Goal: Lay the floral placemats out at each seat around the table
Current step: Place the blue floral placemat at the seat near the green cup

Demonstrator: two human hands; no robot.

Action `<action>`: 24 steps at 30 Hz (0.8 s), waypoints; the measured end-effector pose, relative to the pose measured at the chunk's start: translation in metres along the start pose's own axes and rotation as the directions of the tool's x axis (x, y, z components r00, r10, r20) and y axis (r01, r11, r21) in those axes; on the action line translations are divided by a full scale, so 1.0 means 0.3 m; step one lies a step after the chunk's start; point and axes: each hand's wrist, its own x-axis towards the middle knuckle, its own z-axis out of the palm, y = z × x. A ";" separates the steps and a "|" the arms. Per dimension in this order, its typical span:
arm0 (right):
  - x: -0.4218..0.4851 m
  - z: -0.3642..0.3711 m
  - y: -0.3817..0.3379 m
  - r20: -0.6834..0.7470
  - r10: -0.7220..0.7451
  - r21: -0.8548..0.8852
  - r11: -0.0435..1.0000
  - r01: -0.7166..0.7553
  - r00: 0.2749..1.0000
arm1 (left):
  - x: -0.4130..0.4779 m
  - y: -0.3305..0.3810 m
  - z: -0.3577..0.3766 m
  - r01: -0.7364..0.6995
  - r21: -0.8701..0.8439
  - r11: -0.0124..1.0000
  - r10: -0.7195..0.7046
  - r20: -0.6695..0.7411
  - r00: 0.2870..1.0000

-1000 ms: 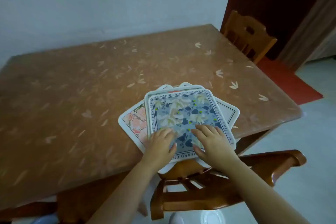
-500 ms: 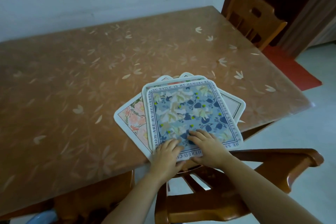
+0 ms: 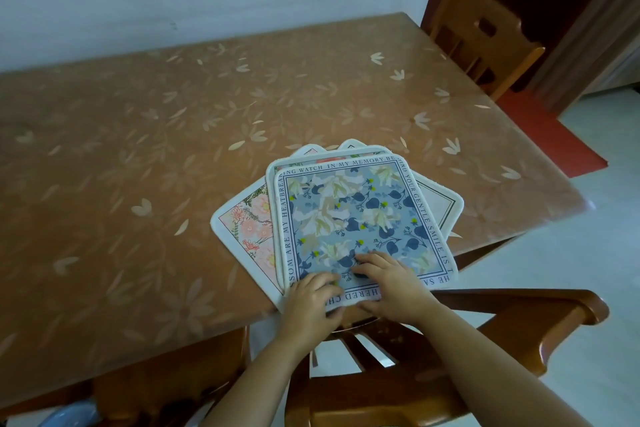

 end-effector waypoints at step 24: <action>0.022 -0.099 -0.146 -0.360 0.236 0.411 0.909 -0.073 0.903 | 0.074 -0.015 -0.288 0.098 -0.218 0.971 -0.144 -0.209 0.967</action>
